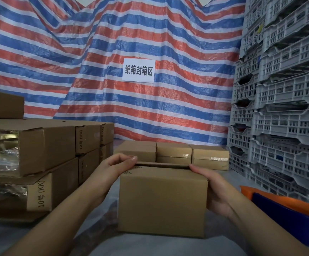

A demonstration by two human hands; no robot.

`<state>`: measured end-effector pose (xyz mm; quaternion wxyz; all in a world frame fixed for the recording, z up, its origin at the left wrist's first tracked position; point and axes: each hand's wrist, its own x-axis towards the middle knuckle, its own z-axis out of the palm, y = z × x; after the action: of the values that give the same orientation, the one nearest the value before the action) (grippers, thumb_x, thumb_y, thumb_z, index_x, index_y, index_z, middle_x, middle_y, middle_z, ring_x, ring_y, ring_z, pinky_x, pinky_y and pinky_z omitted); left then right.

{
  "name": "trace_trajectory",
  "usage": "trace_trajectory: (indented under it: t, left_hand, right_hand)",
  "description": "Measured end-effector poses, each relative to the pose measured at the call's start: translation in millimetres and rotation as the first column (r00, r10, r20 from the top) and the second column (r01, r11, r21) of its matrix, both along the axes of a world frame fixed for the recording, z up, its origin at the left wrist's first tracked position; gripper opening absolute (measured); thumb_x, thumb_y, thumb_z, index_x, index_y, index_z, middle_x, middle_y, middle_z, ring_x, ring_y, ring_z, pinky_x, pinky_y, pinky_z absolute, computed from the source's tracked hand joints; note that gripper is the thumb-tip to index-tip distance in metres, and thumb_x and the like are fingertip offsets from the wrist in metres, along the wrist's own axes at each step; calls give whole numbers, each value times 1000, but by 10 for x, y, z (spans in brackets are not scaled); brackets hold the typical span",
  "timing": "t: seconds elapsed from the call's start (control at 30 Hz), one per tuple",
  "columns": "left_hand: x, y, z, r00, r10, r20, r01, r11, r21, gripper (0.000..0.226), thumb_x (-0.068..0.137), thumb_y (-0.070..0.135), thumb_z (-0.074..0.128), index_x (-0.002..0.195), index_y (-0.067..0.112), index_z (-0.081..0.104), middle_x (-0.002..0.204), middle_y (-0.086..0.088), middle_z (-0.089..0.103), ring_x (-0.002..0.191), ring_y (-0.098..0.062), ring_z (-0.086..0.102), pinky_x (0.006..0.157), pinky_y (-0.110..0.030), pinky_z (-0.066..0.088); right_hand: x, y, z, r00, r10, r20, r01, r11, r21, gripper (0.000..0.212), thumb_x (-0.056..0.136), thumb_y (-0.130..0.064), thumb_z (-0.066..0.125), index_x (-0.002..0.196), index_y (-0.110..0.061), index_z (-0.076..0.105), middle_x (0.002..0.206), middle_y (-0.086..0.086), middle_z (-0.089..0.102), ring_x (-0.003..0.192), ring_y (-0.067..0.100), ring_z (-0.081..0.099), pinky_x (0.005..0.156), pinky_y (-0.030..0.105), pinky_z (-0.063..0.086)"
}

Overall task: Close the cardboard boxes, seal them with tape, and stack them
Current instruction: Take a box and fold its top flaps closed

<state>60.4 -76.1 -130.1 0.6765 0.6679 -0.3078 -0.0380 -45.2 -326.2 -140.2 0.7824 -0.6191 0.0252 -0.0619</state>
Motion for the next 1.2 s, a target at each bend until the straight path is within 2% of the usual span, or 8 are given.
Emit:
trace_trajectory:
  t: [0.27, 0.33, 0.47, 0.63, 0.83, 1.0, 1.1, 1.2]
  left_hand:
    - [72, -8, -55, 998, 69, -1, -69, 997, 17, 19, 90, 31, 66, 81, 17, 73, 101, -6, 74, 95, -19, 67, 86, -33, 47]
    - [74, -7, -52, 997, 71, -9, -71, 997, 24, 18, 91, 30, 65, 84, 16, 73, 101, -3, 74, 99, -21, 67, 92, -36, 48]
    - [50, -3, -46, 996, 83, -19, -82, 996, 22, 18, 91, 29, 65, 88, 13, 73, 101, -4, 74, 102, -24, 66, 99, -42, 46]
    - [46, -12, -48, 997, 77, -22, -76, 997, 18, 19, 91, 29, 65, 91, 12, 73, 102, -3, 74, 103, -24, 66, 103, -47, 44]
    - [49, 26, 84, 997, 77, 30, -81, 980, 181, 16, 93, 30, 64, 95, 16, 73, 101, 4, 74, 103, -17, 65, 94, -35, 47]
    - [-159, -130, 566, 923, 87, 375, -297, 781, 549, 31, 98, 49, 48, 104, 26, 68, 98, 5, 70, 93, -12, 65, 75, -24, 48]
    - [-416, -433, 716, 828, -124, 547, -317, 702, 638, 49, 95, 64, 32, 123, 35, 59, 116, 12, 63, 110, -11, 58, 95, -36, 47]
    - [-547, -679, 676, 749, -379, 544, -312, 523, 793, 78, 88, 79, 20, 151, 34, 31, 159, 5, 29, 147, -20, 24, 118, -46, 16]
  right_hand:
    - [-62, 31, 9, 999, 5, 38, -4, 1000, -24, 40, 79, -49, 73, 105, -19, 79, 117, 18, 72, 101, 29, 73, 81, 38, 56]
    - [-60, 60, 51, 991, -46, 130, 57, 995, -84, 40, 72, -52, 77, 105, -30, 79, 118, 9, 73, 102, 24, 73, 80, 37, 58]
    - [-58, 91, 123, 889, -182, 421, 295, 929, -221, 57, 63, -68, 77, 109, -35, 77, 130, -12, 67, 129, 13, 55, 111, 42, 39]
    - [-27, 37, 82, 900, -166, 404, 333, 860, -387, 16, 82, -26, 69, 89, -26, 83, 118, -12, 73, 119, 12, 62, 106, 36, 44]
    - [2, -6, 52, 909, -209, 361, 348, 857, -380, 30, 94, -5, 60, 86, -22, 83, 111, -7, 75, 113, 15, 65, 107, 42, 45]
    - [-4, 13, 42, 909, -223, 352, 358, 851, -385, 29, 94, -8, 60, 87, -24, 83, 110, -10, 76, 112, 14, 66, 107, 42, 45]
    - [-10, 16, 58, 912, -214, 348, 348, 854, -387, 26, 94, -10, 61, 90, -23, 83, 111, -5, 76, 112, 17, 66, 109, 45, 44]
    - [-16, 17, 56, 919, -198, 342, 327, 867, -377, 18, 91, -19, 65, 92, -24, 82, 104, 3, 77, 105, 22, 70, 105, 47, 48]
